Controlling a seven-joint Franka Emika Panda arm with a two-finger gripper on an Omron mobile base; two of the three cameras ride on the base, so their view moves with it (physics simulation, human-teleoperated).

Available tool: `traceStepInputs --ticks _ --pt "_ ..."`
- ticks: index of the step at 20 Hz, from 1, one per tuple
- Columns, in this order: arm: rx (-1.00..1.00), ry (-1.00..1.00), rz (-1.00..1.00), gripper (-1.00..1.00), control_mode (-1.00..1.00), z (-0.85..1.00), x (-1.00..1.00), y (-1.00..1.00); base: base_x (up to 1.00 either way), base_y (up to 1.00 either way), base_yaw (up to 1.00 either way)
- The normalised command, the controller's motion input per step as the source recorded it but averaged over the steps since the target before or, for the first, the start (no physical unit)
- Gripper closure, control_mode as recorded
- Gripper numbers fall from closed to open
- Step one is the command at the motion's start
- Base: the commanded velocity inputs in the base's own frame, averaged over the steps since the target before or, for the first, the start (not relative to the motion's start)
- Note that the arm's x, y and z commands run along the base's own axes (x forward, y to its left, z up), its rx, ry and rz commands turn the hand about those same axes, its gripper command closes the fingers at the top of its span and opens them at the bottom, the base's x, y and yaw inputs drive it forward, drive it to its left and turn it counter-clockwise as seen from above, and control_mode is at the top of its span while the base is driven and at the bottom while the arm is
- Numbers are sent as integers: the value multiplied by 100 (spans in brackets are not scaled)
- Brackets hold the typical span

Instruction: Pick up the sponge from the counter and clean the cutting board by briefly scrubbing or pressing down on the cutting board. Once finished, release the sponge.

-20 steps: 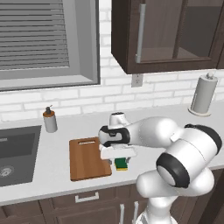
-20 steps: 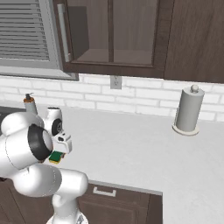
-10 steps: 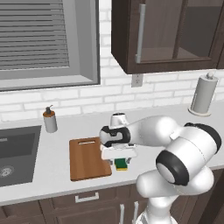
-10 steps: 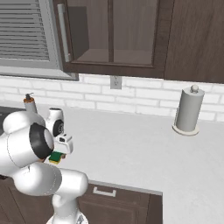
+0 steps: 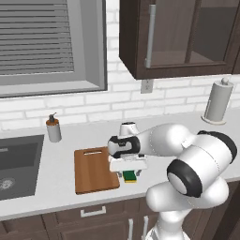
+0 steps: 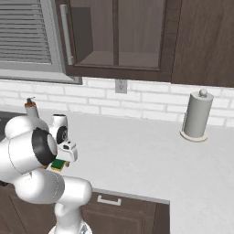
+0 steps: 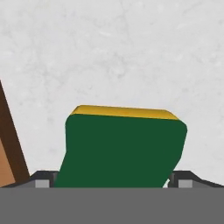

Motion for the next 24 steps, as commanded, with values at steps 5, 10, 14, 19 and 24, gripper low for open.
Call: traceStepInputs --ticks 5,10,14,19,24 --pt "0 -2 0 100 -100 -2 0 0 0 0 0" --pt "0 -3 0 100 -100 0 0 1 0 0 0" --pt "0 -8 0 100 -100 20 -3 11 0 0 0" --pt "0 -15 0 100 -100 32 -20 31 0 0 0" --pt "0 -2 -2 100 -100 9 -2 69 0 0 0"
